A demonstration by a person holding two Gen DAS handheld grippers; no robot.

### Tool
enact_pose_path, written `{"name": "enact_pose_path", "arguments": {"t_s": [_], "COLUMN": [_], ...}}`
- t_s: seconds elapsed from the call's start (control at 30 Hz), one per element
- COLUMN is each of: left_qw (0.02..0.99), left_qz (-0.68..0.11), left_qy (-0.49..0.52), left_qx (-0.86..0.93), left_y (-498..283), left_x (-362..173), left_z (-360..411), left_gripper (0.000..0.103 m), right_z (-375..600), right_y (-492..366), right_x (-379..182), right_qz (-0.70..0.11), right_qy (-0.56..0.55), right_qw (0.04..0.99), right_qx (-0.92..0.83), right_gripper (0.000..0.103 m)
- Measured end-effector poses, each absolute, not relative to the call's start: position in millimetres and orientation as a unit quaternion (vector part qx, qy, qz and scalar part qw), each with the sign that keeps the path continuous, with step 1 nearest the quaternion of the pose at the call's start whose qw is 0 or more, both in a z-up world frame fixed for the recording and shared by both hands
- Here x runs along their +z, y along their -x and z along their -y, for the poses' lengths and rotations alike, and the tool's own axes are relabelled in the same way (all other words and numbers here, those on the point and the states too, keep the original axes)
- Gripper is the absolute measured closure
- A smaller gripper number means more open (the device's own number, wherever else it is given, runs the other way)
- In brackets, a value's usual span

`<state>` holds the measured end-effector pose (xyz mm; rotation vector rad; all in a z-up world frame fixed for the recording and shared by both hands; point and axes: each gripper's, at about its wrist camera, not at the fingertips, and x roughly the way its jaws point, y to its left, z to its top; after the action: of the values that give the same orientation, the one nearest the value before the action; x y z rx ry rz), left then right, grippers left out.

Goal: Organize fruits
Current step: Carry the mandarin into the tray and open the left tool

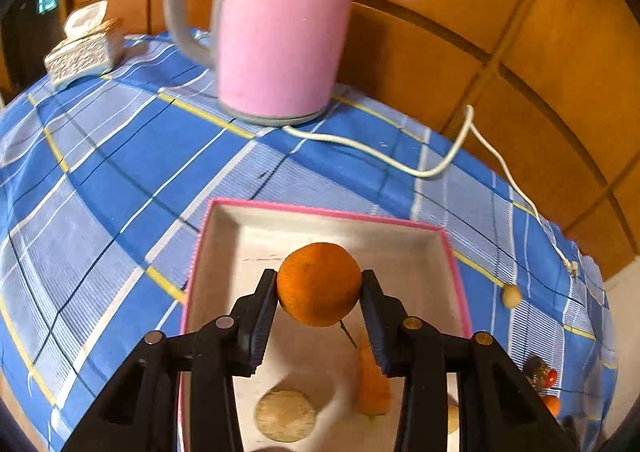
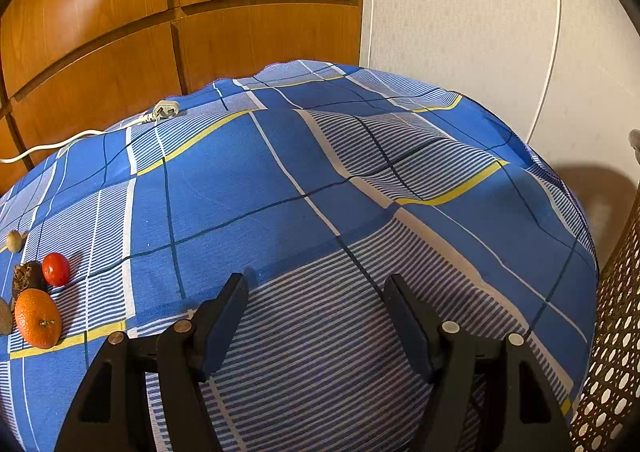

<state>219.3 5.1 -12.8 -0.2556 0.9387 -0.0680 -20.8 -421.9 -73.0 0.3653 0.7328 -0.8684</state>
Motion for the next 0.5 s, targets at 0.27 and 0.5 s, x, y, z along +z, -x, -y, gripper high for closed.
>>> {"name": "enact_pose_path", "arguments": {"t_s": [0.27, 0.5], "left_qw": [0.895, 0.913], "left_qz": [-0.428, -0.391], "left_qy": [0.12, 0.106], "left_qx": [-0.032, -0.054], "left_y": [-201.4, -148.6], "left_x": [-3.3, 15.8], "left_z": [-10.8, -12.3], "left_gripper": [0.041, 0.032], "right_z": [422.0, 422.5], "right_y": [21.7, 22.6], "right_x": [-72.8, -72.6], "right_qz": [-0.345, -0.345], "right_qy": [-0.171, -0.171], "right_qw": [0.827, 0.827], "right_qx": [-0.409, -0.409], "right_gripper": [0.031, 0.031]}}
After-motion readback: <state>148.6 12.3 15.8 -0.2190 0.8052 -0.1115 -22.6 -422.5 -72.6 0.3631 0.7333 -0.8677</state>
